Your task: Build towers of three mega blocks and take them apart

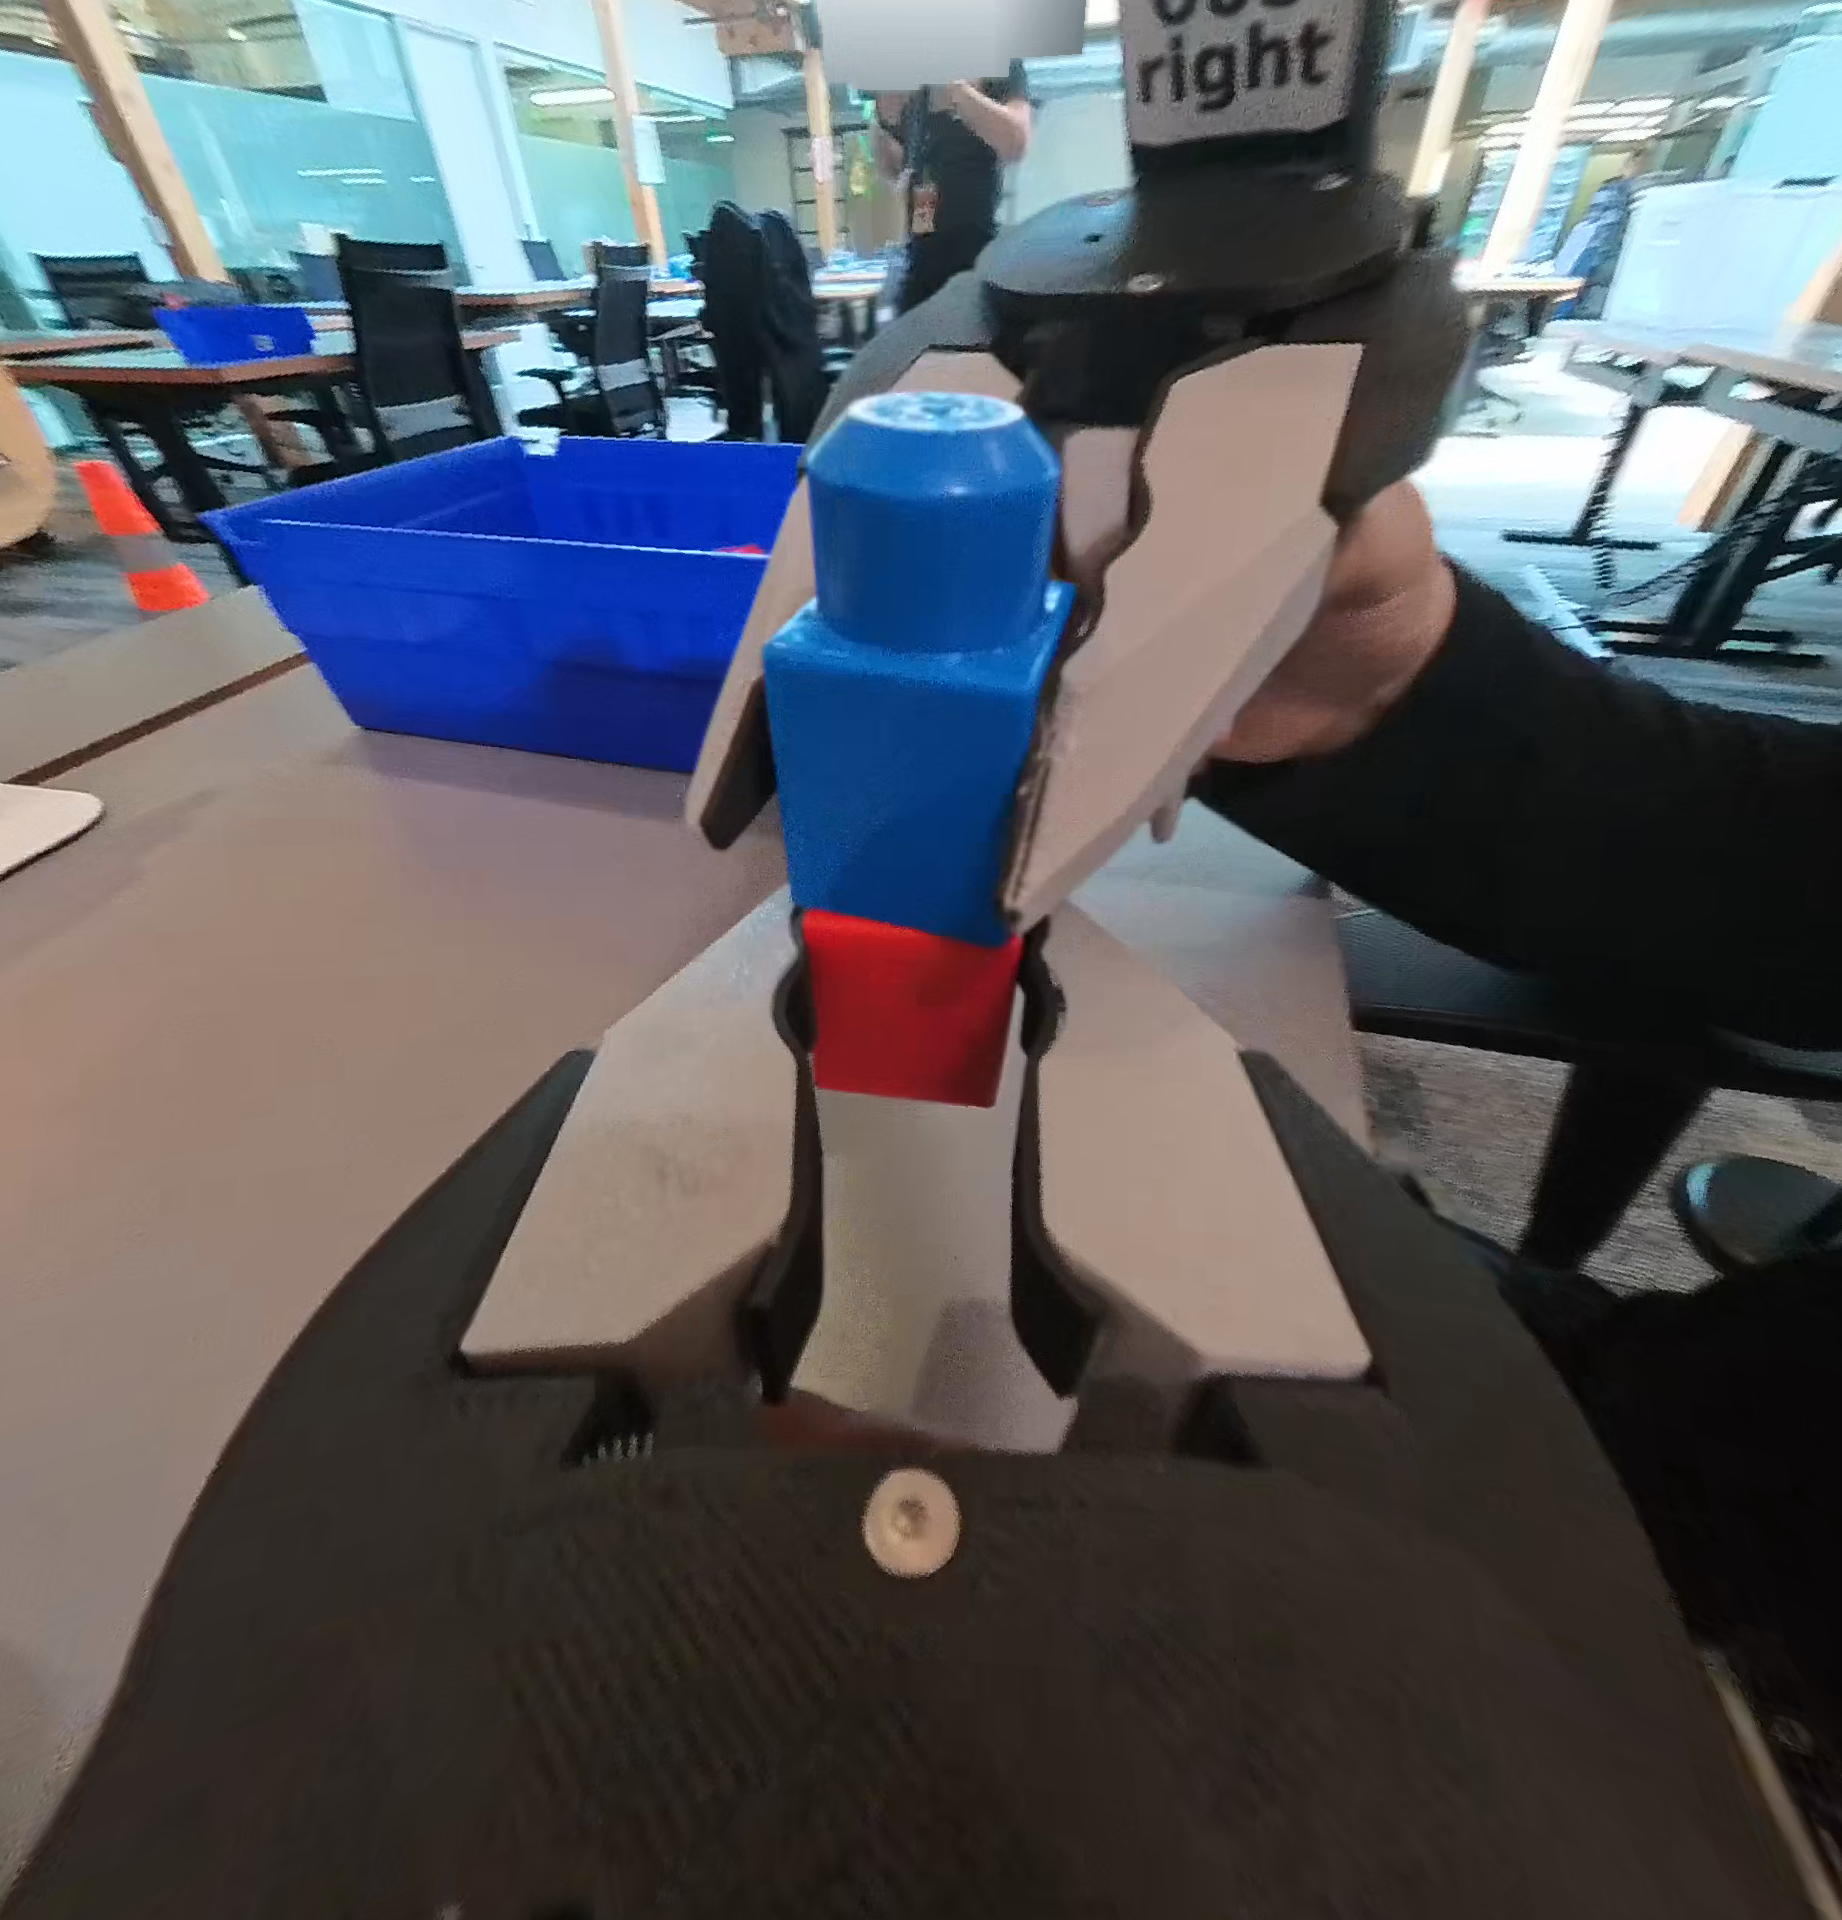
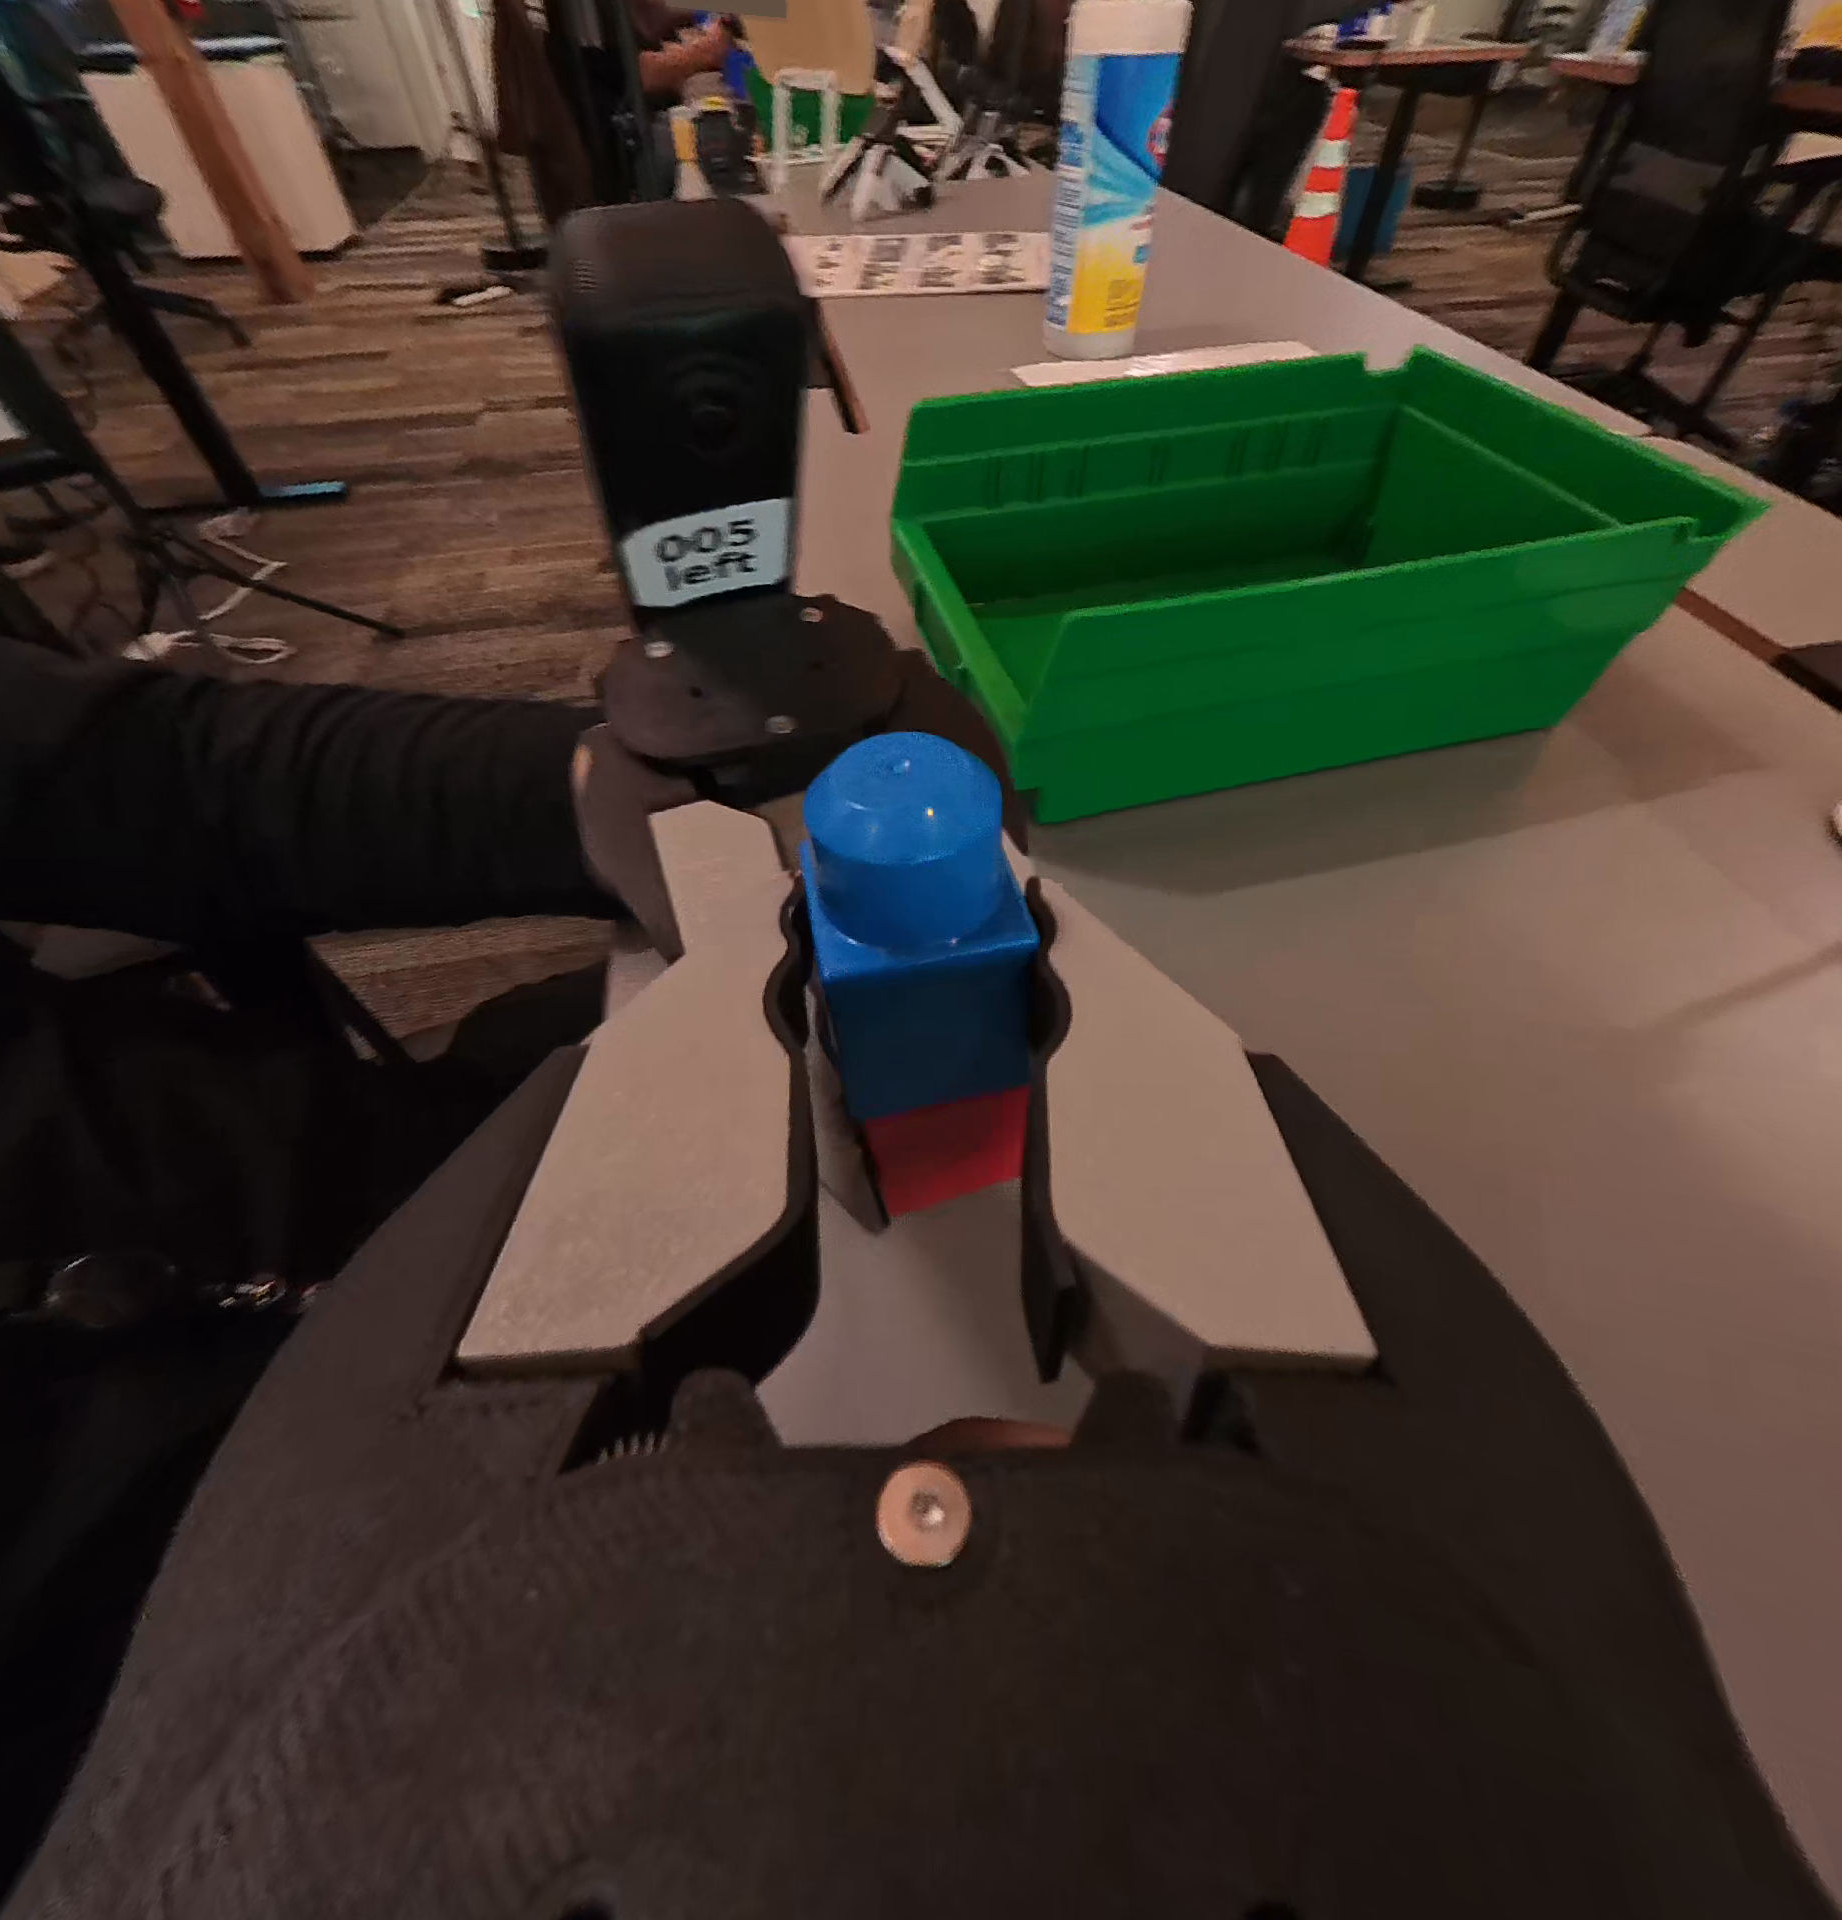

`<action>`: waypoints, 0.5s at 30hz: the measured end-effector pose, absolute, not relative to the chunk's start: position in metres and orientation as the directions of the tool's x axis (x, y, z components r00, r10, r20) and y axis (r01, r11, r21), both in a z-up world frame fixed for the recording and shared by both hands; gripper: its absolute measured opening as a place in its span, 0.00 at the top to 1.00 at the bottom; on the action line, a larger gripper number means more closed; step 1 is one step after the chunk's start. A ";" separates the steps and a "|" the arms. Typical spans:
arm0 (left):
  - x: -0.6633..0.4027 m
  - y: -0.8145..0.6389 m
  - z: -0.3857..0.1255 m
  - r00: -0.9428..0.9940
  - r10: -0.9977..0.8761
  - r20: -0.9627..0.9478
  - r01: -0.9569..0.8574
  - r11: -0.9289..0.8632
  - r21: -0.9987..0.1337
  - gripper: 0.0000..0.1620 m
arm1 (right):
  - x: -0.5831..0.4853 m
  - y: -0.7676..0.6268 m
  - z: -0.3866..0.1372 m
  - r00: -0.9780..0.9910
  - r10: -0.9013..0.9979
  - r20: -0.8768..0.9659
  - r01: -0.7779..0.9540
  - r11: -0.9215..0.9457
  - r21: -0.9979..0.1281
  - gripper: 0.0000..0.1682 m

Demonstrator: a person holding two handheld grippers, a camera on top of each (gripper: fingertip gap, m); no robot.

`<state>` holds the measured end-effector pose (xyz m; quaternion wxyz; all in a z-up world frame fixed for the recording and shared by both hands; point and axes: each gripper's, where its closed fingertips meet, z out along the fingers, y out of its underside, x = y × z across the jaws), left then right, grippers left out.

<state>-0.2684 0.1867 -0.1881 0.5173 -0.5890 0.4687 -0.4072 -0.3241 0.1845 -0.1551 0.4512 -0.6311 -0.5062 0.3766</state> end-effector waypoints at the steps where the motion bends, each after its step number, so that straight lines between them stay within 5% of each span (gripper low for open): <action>1: -0.270 0.196 -0.190 0.288 -0.957 -0.038 -0.146 -0.004 -0.989 0.79 | -0.322 0.192 -0.156 0.254 0.967 -0.010 0.305 -0.090 -0.948 0.78; 9: -0.296 0.250 -0.201 0.607 -0.722 -0.332 -0.362 0.121 -0.924 0.80 | -0.301 0.239 -0.129 0.641 0.758 0.119 0.193 -0.009 -0.981 0.79; 15: -0.289 0.241 -0.199 0.560 -0.768 -0.311 -0.329 0.138 -0.934 0.79 | -0.233 0.256 -0.083 0.747 0.662 0.062 0.072 0.012 -0.997 0.78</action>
